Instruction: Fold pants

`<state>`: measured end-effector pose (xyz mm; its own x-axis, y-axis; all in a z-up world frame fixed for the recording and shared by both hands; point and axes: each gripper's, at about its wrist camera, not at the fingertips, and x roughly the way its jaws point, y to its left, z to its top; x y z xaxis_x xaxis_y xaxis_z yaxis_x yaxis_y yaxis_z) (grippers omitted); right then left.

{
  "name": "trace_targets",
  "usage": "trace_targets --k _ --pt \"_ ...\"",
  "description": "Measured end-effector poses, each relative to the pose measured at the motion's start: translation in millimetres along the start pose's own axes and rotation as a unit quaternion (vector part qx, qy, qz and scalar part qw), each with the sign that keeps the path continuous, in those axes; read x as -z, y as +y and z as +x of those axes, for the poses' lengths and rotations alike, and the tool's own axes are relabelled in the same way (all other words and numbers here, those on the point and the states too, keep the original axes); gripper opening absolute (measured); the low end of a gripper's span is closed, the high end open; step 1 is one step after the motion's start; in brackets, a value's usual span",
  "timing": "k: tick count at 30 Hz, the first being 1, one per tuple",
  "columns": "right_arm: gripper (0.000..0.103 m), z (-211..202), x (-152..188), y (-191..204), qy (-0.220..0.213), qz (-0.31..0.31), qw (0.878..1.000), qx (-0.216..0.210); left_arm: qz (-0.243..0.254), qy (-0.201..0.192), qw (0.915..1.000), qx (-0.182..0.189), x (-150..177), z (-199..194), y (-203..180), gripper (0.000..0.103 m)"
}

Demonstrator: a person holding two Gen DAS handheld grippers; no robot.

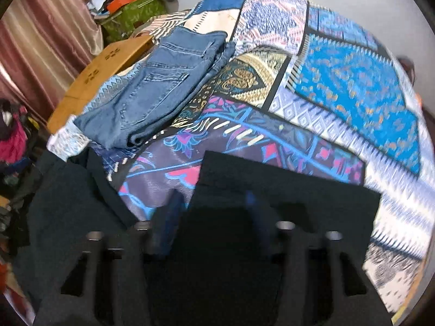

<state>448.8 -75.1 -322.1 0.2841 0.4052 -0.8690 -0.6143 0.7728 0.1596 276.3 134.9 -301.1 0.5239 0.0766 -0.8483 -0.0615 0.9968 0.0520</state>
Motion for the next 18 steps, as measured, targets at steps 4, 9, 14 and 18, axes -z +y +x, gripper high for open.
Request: trace_targets --k 4,9,14,18 --pt "0.005 -8.0 4.8 1.6 0.001 -0.004 1.000 -0.006 0.004 -0.004 1.0000 -0.007 0.0 -7.7 -4.6 0.086" --pt "0.004 -60.3 15.4 0.1 -0.059 0.000 0.998 0.008 -0.001 -0.018 0.9998 0.005 -1.1 -32.6 -12.1 0.087" --pt "0.004 -125.9 32.2 -21.3 -0.119 0.029 0.992 0.019 0.007 -0.026 0.9996 0.010 3.7 -55.6 -30.3 0.088" --pt "0.006 -151.4 52.0 -27.0 -0.120 0.034 0.991 0.040 0.011 -0.036 0.9991 0.018 10.1 -66.9 -46.3 0.096"
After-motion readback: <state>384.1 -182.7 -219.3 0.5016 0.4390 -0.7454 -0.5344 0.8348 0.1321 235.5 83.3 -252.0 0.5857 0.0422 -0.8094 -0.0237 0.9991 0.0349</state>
